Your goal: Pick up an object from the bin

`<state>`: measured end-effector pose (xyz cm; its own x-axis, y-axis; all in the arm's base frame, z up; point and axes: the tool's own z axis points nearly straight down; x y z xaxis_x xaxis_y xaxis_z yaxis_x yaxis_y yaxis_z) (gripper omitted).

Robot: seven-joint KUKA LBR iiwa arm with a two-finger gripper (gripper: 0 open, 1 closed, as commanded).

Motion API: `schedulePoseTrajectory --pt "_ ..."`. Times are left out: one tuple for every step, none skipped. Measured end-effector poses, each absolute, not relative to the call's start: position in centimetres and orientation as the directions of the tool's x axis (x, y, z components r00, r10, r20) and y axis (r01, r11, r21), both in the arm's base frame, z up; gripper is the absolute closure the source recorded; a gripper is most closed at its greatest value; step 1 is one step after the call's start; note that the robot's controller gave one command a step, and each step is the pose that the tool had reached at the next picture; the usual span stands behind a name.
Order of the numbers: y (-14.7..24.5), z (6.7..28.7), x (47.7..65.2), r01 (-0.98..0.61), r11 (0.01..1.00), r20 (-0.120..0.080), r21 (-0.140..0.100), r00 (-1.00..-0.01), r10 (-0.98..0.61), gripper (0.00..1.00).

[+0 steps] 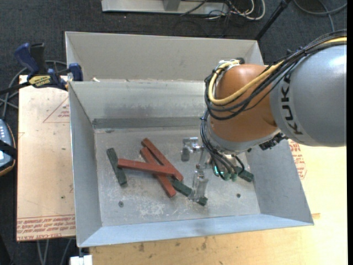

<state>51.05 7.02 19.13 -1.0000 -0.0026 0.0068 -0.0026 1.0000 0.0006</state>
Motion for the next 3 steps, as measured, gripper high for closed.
schedulePoseTrajectory --pt "3.1 6.7 54.2 -0.249 0.969 0.004 0.001 -0.969 -0.249 0.0" --pt "3.2 7.0 54.3 -0.249 0.968 -0.001 0.001 -0.968 -0.249 1.0" --pt "3.8 22.2 56.4 -0.387 0.922 -0.012 -0.003 -0.922 -0.387 1.0"
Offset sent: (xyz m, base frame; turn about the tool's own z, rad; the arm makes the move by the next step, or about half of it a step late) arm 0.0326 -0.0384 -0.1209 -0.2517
